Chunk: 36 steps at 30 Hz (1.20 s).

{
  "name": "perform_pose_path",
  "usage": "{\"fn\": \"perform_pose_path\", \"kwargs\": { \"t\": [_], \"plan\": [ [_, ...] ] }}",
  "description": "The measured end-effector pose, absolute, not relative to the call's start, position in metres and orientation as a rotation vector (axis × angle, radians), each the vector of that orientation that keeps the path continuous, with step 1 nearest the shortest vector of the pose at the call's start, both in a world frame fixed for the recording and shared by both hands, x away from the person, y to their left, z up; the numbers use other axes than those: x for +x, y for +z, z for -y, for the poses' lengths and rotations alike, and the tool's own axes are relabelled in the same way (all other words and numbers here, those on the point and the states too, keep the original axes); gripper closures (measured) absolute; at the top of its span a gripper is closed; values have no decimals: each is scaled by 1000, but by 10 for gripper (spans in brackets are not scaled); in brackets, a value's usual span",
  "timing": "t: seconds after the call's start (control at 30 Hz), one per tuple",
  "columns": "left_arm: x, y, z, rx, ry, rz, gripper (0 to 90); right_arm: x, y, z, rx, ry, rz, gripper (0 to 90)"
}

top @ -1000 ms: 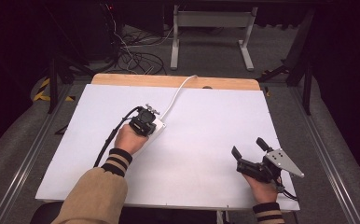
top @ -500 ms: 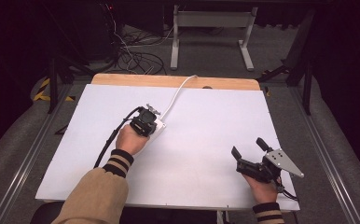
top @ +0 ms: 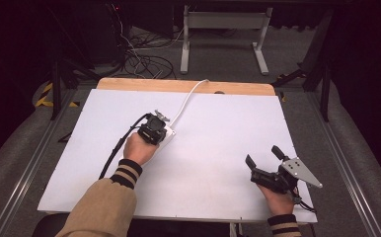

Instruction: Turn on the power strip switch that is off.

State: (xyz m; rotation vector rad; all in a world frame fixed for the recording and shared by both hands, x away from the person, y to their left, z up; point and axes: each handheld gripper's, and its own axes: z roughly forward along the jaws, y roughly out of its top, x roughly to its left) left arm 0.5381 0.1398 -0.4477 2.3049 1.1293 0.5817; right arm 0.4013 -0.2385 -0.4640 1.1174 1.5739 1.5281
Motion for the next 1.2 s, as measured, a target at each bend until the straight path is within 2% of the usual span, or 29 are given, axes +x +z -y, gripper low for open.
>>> {"fn": "perform_pose_path", "kwargs": {
  "t": [0.33, 0.57, 0.83, 1.2],
  "plan": [
    [534, -445, -149, 2208, 586, -1119, 898, 401, -464, 239, 1118, 1530, -1564, 19],
    [523, -431, -158, 2093, 651, -1062, 898, 401, -464, 240, 1118, 1527, -1565, 19],
    [496, -418, -178, 1910, 741, -946, 897, 401, -464, 240, 1122, 1528, -1561, 20],
    [445, -402, -215, 1687, 775, -853, 897, 400, -464, 239, 1124, 1522, -1564, 20]
  ]
}}
